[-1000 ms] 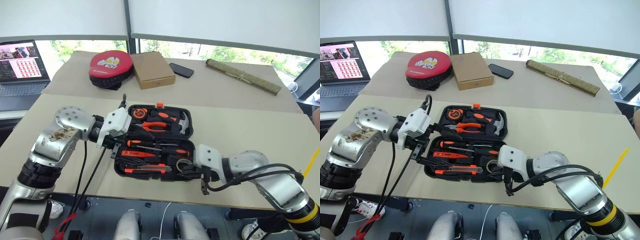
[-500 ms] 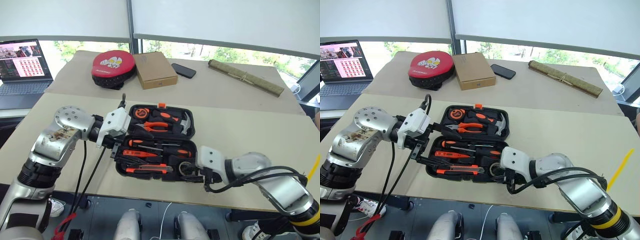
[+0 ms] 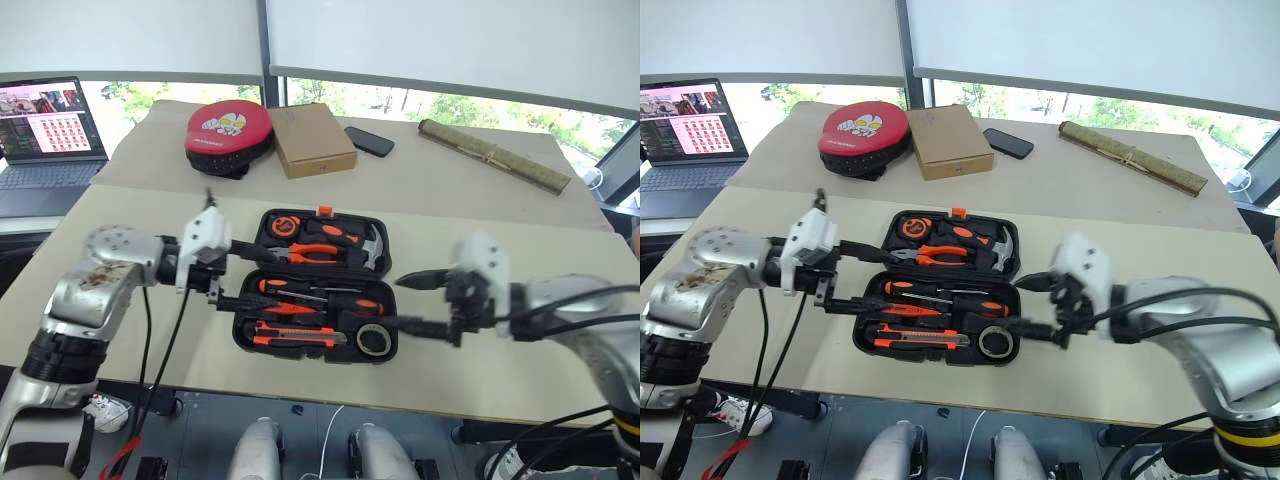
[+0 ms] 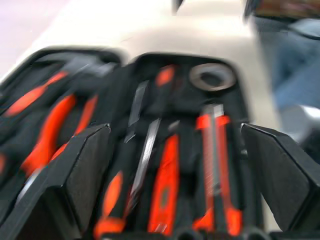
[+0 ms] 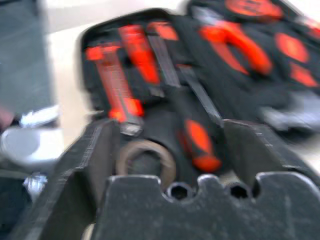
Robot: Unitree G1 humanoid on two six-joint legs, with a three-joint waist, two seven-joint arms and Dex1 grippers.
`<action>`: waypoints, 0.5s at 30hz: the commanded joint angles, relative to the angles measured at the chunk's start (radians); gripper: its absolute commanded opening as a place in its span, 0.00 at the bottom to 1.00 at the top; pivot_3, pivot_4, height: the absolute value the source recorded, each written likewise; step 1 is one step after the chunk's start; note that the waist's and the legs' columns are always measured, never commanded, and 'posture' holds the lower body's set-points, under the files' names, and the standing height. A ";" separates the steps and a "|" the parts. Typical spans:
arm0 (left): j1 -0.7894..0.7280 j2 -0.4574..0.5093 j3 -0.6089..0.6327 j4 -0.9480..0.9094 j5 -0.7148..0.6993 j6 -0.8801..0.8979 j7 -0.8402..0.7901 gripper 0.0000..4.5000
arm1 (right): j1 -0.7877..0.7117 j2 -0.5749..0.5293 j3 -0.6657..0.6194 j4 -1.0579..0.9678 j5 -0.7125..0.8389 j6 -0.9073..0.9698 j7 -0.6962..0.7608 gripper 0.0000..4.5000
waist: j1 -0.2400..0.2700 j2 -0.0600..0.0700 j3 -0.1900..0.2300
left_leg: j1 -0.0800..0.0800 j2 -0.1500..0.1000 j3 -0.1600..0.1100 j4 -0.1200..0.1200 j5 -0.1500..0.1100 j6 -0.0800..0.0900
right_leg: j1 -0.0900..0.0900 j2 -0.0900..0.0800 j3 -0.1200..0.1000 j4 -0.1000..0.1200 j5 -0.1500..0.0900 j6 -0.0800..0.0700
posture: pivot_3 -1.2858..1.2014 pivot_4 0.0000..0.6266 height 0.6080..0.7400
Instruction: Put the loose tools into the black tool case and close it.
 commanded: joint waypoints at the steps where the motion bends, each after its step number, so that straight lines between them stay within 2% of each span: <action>1: 0.046 0.019 0.055 0.063 0.036 -0.069 0.028 0.62 | 0.028 0.002 0.009 0.102 -0.085 -0.087 -0.036 0.52 | 0.000 0.000 0.000 | 0.000 0.000 0.000 0.000 0.000 0.000 | 0.000 0.000 0.000 0.000 0.000 0.000 | 0.52 0.24 1.00; 8: 0.024 -0.030 -0.010 0.256 0.178 -0.248 0.075 0.06 | -0.027 0.064 0.185 0.305 -0.252 -0.269 -0.036 0.00 | 0.002 0.000 0.000 | 0.000 0.000 0.001 0.000 0.000 0.000 | -0.001 0.000 0.000 0.000 0.000 0.000 | 0.52 0.24 1.00; 9: 0.017 -0.039 -0.021 0.260 0.187 -0.257 0.073 0.02 | -0.040 0.070 0.208 0.316 -0.263 -0.282 -0.025 0.00 | 0.002 0.000 0.000 | 0.000 0.000 0.002 0.000 0.000 0.000 | -0.001 0.000 0.000 0.000 0.000 0.000 | 0.52 0.24 1.00; 15: 0.000 -0.086 -0.061 0.188 0.159 -0.171 0.045 0.02 | -0.106 0.096 0.318 0.321 -0.308 -0.324 0.034 0.00 | 0.002 0.000 0.000 | -0.006 0.000 0.002 0.000 0.000 0.000 | -0.007 0.000 0.000 0.002 0.000 0.000 | 0.52 0.24 1.00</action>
